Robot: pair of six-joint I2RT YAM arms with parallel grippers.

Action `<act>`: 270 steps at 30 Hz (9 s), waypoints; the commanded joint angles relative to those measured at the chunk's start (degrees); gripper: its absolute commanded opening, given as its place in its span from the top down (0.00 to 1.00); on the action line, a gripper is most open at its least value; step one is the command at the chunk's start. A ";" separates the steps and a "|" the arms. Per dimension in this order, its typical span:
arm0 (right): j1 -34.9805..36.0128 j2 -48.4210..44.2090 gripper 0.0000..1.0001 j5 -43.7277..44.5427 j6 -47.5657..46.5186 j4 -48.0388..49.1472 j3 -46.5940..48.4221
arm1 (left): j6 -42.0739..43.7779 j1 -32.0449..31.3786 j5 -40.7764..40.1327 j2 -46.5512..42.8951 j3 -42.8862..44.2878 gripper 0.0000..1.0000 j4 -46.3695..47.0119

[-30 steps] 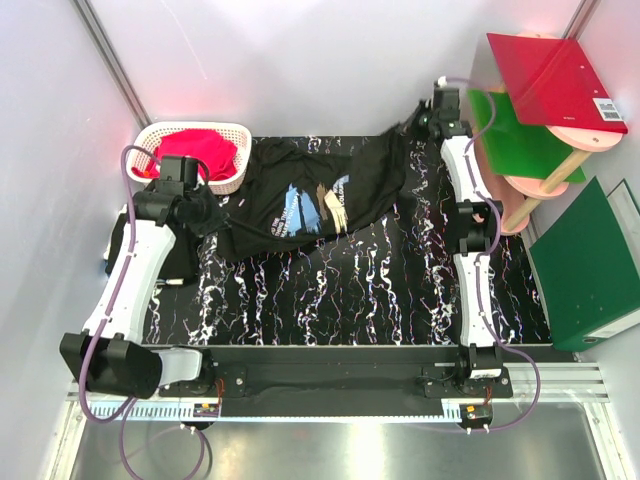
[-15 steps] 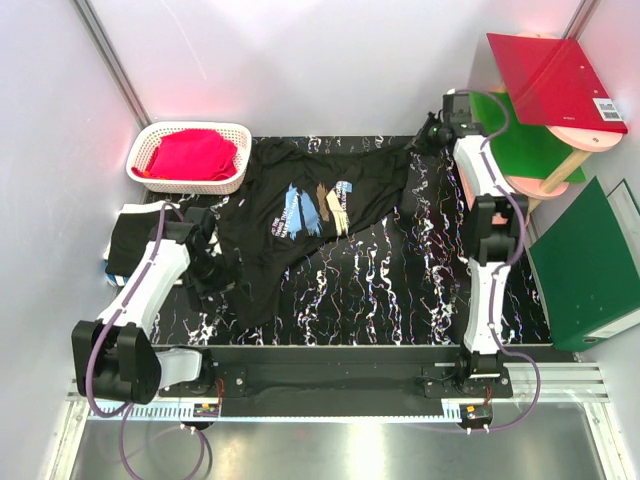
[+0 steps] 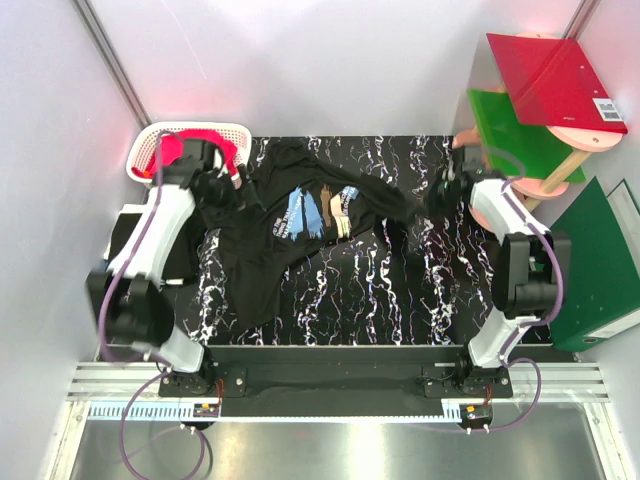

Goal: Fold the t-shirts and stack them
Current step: Flatten out the tshirt

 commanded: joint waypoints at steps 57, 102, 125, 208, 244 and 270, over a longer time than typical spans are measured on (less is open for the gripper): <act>-3.56 22.29 1.00 -11.00 -7.18 -15.75 10.08 | 7.61 -5.34 -23.71 61.90 58.33 0.01 28.67; -5.49 19.91 1.00 2.71 -9.12 -21.64 65.07 | -1.44 7.13 -8.51 20.79 41.22 1.00 46.50; -5.49 0.69 1.00 -1.77 -8.84 -9.16 38.56 | -5.31 12.33 5.38 -7.17 16.60 1.00 43.78; -3.47 -18.54 1.00 11.84 -20.80 -4.94 27.07 | 4.87 8.37 22.09 2.60 34.19 1.00 30.34; -3.38 -56.55 1.00 26.78 -23.95 -3.28 12.47 | 19.73 4.68 -3.13 -18.27 55.80 1.00 16.29; -3.21 0.56 1.00 18.53 -21.94 15.63 7.77 | 7.35 8.46 17.07 38.26 53.32 1.00 20.23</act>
